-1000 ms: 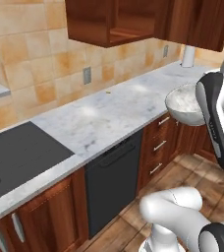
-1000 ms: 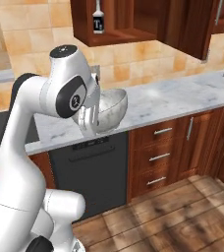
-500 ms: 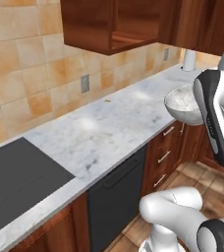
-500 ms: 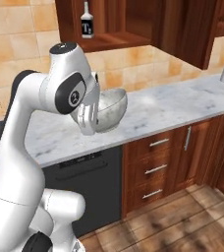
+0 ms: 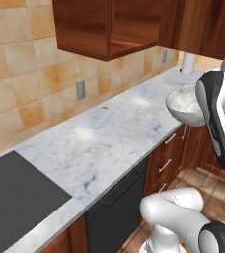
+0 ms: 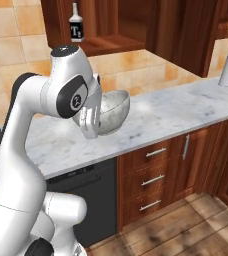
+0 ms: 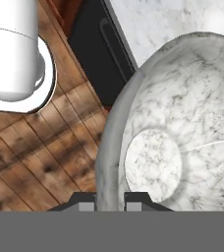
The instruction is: Pick the mug and place it in the sink. Pick the bowl and place it in the open cabinet and then close the cabinet.
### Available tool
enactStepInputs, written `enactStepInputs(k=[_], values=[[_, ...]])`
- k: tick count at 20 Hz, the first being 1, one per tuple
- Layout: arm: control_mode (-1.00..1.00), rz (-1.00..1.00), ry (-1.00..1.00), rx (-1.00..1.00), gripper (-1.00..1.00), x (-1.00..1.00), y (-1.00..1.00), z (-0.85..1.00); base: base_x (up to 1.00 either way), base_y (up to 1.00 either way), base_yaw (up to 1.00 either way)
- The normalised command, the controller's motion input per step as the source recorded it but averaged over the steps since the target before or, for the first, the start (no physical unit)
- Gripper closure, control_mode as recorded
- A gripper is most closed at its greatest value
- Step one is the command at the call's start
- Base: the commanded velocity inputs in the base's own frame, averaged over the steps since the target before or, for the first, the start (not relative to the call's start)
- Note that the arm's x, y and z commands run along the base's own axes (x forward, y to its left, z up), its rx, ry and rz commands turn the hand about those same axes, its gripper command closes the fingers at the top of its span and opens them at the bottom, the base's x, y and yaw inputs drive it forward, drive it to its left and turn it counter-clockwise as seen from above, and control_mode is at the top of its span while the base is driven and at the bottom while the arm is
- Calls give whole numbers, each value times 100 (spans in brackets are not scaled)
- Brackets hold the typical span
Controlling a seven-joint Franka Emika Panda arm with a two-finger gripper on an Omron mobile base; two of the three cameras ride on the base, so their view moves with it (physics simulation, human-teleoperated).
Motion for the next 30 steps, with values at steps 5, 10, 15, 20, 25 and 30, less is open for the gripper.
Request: enactStepInputs(k=[5,10,15,20,25,30], values=[[100,0,0,0,100,0,0,0,57,-19,-5],[100,0,0,0,100,0,0,0,74,0,-6],[100,0,0,0,100,0,0,0,87,20,-5],[100,0,0,0,100,0,0,0,46,-20,0],[100,0,0,0,100,0,0,0,-16,-23,14],[100,0,0,0,100,0,0,0,-76,0,3]])
